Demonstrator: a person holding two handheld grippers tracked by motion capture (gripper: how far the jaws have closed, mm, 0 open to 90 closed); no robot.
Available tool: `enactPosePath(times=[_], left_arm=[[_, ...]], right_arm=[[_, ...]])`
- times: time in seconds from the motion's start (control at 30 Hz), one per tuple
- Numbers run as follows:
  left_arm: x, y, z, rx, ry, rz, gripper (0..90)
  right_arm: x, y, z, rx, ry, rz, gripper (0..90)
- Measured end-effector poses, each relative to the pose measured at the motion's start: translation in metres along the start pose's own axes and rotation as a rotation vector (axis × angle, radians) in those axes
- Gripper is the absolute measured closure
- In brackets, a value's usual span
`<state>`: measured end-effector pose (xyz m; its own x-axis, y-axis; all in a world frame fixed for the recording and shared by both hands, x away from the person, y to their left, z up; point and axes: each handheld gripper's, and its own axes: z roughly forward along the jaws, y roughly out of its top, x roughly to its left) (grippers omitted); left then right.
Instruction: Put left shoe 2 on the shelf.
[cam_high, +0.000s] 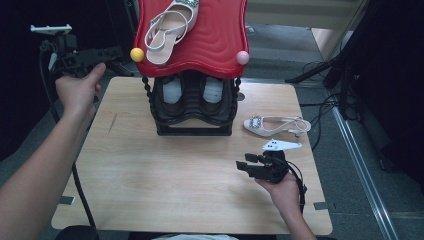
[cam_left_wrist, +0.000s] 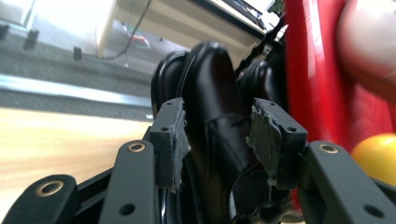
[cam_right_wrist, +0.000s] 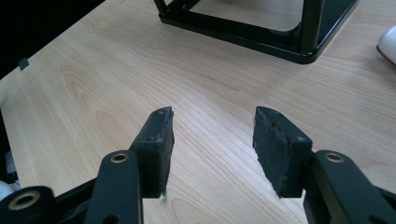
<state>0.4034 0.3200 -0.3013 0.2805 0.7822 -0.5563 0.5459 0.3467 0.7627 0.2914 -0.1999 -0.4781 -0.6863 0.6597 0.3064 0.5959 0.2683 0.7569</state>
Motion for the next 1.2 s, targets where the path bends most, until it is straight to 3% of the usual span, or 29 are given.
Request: enactPosePath(times=[0.13,0.23,0.5,0.73,0.9,1.0,1.2], left_arm=[[0.009,-0.015,0.008,0.017,0.021,-0.003,54.6],[0.017,-0.026,0.013,0.037,-0.004,-0.029,54.0],[0.036,-0.058,0.022,0.056,0.029,-0.044,53.6],[0.051,-0.094,0.024,0.074,0.023,-0.072,52.8],[0.061,-0.116,0.026,0.101,0.047,-0.061,52.4],[0.065,-0.126,0.026,0.104,0.044,-0.087,52.2],[0.070,-0.144,0.024,0.125,0.046,-0.093,51.7]], right_arm=[[0.000,0.000,-0.001,-0.004,-0.002,-0.009,49.6],[-0.001,0.000,-0.001,-0.006,-0.002,-0.015,49.4],[-0.001,-0.001,-0.002,-0.009,-0.005,-0.005,48.8],[-0.002,0.000,-0.003,-0.007,-0.007,-0.006,49.2],[-0.003,0.000,-0.004,-0.012,-0.012,-0.008,49.2],[-0.003,0.000,-0.003,-0.011,-0.012,-0.010,49.2],[-0.003,0.000,-0.003,-0.006,-0.013,-0.013,49.2]])
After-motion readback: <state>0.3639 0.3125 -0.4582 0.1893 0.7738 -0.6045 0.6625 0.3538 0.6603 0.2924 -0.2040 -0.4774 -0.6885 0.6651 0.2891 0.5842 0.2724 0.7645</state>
